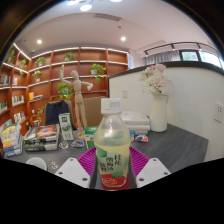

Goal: Pour water

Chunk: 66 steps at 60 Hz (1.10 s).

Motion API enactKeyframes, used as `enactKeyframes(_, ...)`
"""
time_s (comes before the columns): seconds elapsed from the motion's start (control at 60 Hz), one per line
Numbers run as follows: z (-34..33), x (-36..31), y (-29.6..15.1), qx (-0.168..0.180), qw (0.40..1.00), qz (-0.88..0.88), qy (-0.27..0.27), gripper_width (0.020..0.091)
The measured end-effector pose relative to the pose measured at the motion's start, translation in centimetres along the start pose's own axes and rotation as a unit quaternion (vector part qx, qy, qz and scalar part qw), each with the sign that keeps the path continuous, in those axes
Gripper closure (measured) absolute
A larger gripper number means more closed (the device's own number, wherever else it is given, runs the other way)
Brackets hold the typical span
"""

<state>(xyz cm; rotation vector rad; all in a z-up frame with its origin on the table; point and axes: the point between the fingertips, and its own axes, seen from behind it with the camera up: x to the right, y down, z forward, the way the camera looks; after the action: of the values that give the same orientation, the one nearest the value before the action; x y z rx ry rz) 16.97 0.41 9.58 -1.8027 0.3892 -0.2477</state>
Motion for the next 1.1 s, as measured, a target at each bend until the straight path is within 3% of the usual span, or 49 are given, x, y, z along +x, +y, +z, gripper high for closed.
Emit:
enactKeyframes(0.083,0.1,0.0,0.5,-0.014,1.0,0.007,-0.01,0.0569)
enactKeyframes(0.183,-0.4,-0.1,2.1,-0.038,0.999,-0.004,-0.013,0.0344)
enactKeyframes(0.233,-1.2,0.3,2.1,-0.041,0.999,-0.02,-0.007,0.0294)
enactKeyframes(0.367,-4.5,1.7,2.1,-0.04,0.998,-0.044,0.023,0.0271)
enactKeyframes(0.567,-10.5,-0.8,1.7,-0.027,0.999,-0.025,-0.036,0.0265)
enactKeyframes(1.1,-18.9,-5.4,-1.4,0.006,0.993,-0.069,-0.094,0.028)
